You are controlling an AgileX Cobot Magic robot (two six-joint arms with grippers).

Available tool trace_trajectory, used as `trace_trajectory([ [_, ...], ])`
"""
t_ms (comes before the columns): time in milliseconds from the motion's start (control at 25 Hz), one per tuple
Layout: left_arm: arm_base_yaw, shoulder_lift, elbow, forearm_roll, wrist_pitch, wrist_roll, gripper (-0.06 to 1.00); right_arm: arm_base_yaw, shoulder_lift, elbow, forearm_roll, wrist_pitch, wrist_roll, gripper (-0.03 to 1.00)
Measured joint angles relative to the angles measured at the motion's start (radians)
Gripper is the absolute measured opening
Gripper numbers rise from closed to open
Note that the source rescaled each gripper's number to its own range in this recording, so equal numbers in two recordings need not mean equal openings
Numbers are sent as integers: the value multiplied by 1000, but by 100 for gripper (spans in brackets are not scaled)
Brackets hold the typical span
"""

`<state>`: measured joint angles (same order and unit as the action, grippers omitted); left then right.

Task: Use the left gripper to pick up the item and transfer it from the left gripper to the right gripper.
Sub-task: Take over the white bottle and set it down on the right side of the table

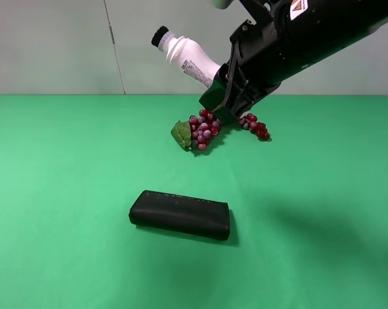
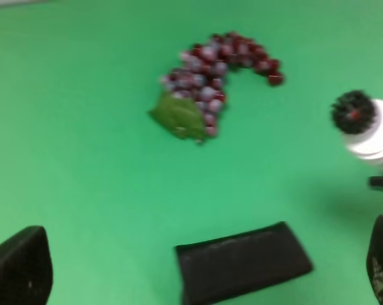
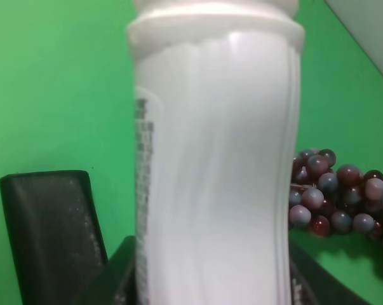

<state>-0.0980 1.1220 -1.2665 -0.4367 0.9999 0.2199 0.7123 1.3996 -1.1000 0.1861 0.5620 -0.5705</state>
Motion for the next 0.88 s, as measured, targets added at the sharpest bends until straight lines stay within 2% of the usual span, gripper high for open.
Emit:
trace_trajectory([
  [240, 0, -159, 96, 169, 1, -87, 99, 0, 0, 0, 1, 0, 4, 0],
  [520, 1, -392, 286, 311, -4, -163, 99, 0, 0, 0, 6, 0, 16, 0],
  [680, 1, -534, 387, 366, 0, -200, 99, 0, 0, 0, 8, 0, 19, 0],
  [880, 1, -695, 493, 372, 1, -207, 99, 0, 0, 0, 8, 1, 24, 0],
])
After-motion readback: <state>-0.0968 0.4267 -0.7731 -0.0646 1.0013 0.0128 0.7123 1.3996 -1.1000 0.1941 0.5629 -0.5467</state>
